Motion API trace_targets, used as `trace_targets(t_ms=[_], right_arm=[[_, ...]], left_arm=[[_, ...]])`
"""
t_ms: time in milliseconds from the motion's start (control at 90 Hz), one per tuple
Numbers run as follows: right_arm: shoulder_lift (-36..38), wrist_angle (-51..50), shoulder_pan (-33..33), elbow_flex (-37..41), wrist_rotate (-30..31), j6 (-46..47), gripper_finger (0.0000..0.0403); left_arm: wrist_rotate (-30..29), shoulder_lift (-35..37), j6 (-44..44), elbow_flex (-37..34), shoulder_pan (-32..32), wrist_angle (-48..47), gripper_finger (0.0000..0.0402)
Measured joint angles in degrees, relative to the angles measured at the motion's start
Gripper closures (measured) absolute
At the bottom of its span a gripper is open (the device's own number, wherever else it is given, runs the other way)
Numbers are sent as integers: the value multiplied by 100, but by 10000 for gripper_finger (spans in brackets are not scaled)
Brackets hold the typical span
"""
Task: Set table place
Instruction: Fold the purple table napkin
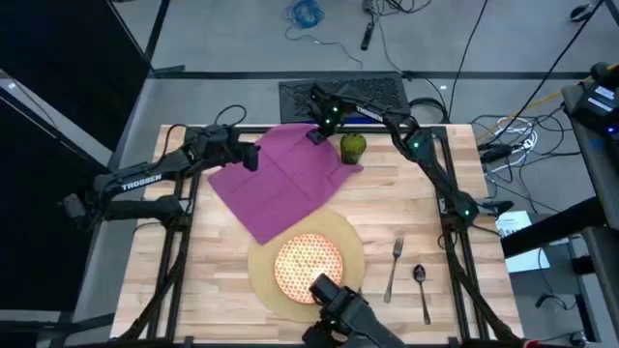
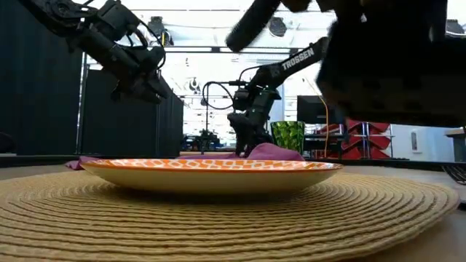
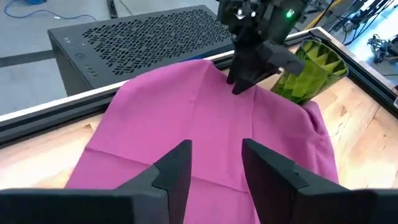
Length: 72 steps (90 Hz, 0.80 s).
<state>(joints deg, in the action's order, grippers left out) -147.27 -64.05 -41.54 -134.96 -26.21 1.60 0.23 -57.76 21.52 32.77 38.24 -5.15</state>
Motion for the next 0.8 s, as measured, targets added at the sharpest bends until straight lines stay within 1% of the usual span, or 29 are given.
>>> trace_targets(t_ms=[56,156,267,356,422,544,656,800], right_arm=[[15,103,1,0,62,44,239],[82,224,0,0,472,60,239],[153,484,-31,0,539,133,238],[215,701,-71,-5,722,272,238],[226,671,-95,-11,747,302,238],[221,462,-118,-11,1009,264,238],[221,391,-120,-11,1129,264,238],[107,422,-87,-11,1138,272,238]], left_arm=[[0,0,-37,0,0,-6,275],[2,0,-96,0,0,-7,275],[2,0,-103,0,2,-10,275],[2,0,-110,0,0,-4,275],[2,0,-112,0,0,-15,275],[2,0,-117,0,0,-13,275],[2,0,-129,0,0,-1,275],[2,0,-129,0,0,-2,275]])
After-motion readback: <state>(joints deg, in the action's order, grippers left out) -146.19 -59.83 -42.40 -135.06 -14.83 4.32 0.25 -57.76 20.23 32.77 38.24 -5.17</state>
